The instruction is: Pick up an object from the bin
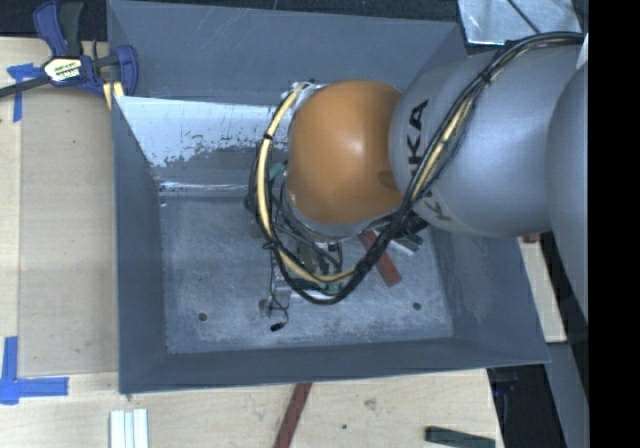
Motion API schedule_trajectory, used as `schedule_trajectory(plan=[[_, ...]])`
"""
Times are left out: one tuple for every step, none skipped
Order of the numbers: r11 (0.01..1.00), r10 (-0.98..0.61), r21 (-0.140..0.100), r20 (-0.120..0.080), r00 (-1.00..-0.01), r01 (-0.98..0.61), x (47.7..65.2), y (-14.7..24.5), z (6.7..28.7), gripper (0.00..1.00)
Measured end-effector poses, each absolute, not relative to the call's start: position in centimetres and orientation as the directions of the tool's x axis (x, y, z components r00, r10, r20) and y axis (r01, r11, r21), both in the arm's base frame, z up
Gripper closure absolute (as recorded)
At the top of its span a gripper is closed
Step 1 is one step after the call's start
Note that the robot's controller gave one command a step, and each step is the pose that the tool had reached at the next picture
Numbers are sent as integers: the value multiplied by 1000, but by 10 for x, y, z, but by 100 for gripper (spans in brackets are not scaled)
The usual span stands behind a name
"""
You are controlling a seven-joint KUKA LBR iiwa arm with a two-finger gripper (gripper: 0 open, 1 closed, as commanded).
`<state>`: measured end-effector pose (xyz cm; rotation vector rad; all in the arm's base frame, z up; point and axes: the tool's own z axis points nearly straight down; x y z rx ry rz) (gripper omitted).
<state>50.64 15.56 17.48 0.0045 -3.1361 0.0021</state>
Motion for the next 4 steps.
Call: schedule_trajectory(plan=[[1000,-1,0,1,-1000,-1,507,155,178,0],[994,-106,1,-10,-994,-106,508,158,157,0],[1000,18,0,-3,-1000,18,523,34,78,100],[1000,18,0,-2,-1000,18,523,35,77,0]])
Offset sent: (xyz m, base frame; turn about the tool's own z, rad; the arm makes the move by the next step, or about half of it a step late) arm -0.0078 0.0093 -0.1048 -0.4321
